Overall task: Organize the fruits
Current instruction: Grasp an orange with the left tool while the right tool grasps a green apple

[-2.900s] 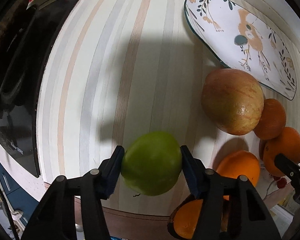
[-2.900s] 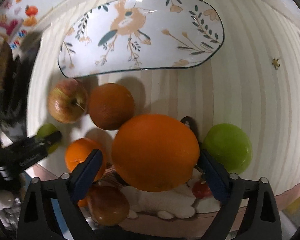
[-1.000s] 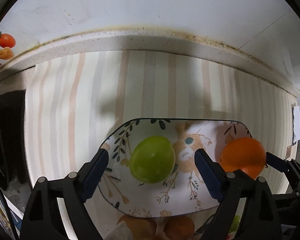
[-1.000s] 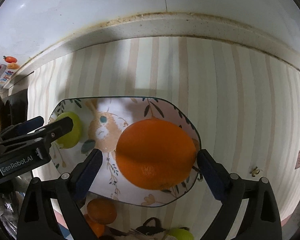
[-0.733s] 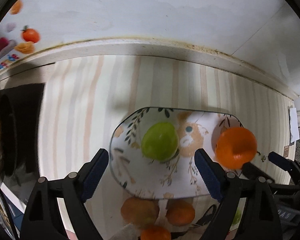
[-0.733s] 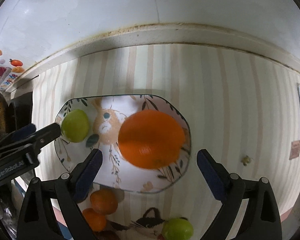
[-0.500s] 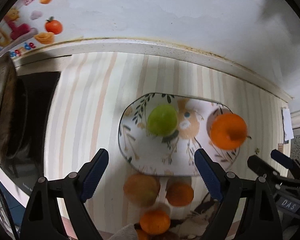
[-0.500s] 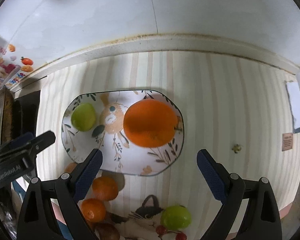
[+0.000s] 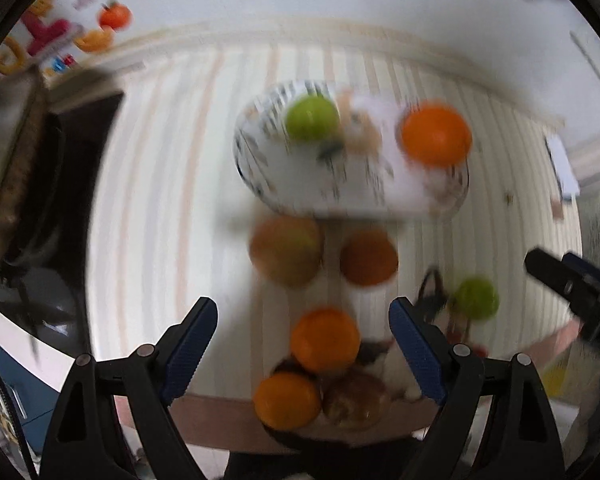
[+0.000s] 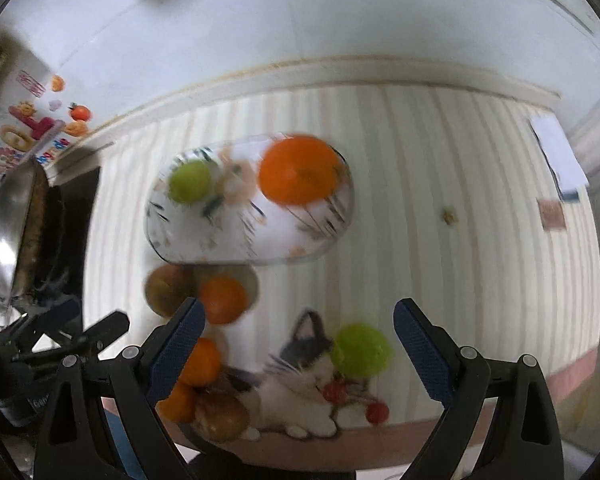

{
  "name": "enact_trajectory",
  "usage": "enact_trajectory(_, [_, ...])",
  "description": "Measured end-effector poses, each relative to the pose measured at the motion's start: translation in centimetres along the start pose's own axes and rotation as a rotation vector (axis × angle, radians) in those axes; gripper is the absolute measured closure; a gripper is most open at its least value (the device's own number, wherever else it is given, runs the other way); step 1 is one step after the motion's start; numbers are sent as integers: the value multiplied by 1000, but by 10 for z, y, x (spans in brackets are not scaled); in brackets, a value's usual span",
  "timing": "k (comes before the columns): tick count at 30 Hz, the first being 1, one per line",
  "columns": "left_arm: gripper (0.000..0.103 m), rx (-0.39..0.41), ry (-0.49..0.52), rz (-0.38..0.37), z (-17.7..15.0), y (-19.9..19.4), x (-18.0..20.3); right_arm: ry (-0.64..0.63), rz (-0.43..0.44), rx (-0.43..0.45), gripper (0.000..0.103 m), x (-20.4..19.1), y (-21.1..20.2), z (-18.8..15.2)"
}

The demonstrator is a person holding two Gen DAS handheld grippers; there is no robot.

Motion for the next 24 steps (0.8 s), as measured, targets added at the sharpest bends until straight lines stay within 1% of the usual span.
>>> enact_trajectory(5, [15,-130,47,-10,-22,50,2,72,-46,-98,6,26,40,-32])
enact_trajectory(8, [15,-211,64,-21,-30,78,5,107,-55,-154,6,37,65,-42])
enact_trajectory(11, [16,-251,81,-4,-32,97,4,124,-54,-193,6,40,87,-48])
enact_trajectory(12, [19,-255,90,7,-33,102,4,126,-57,-201,6,41,91,-49])
enact_trajectory(13, [29,-260,103,24,-33,107,4,126,-57,-217,6,41,100,-51])
enact_trajectory(14, [41,-265,111,36,-34,110,4,127,-55,-229,6,40,106,-52])
enact_trajectory(16, [41,-259,125,55,-34,114,4,125,-52,-255,6,38,120,-55])
enact_trajectory(18, [41,-240,120,55,-34,112,3,123,-50,-274,17,36,128,-58])
enact_trajectory(19, [41,-236,118,61,-34,112,2,123,-50,-283,35,35,133,-59])
enact_trajectory(20, [42,-229,113,68,-35,110,-1,119,-50,-292,37,34,138,-61])
enact_trajectory(22, [42,-218,86,73,-39,104,-11,125,-54,-273,37,35,139,-60])
enact_trajectory(24, [42,-209,56,69,-42,98,-21,105,-58,-265,37,31,138,-61])
Point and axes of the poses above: each gripper's, at about its wrist camera, not at the fingertips, and y roughly the way its jaws point, x to its right, z to its top, the point moved 9 cm from there along y, roughly the way its jaws point, and after that the axes turned 15 degrees about -z, right-handed, at the moved point
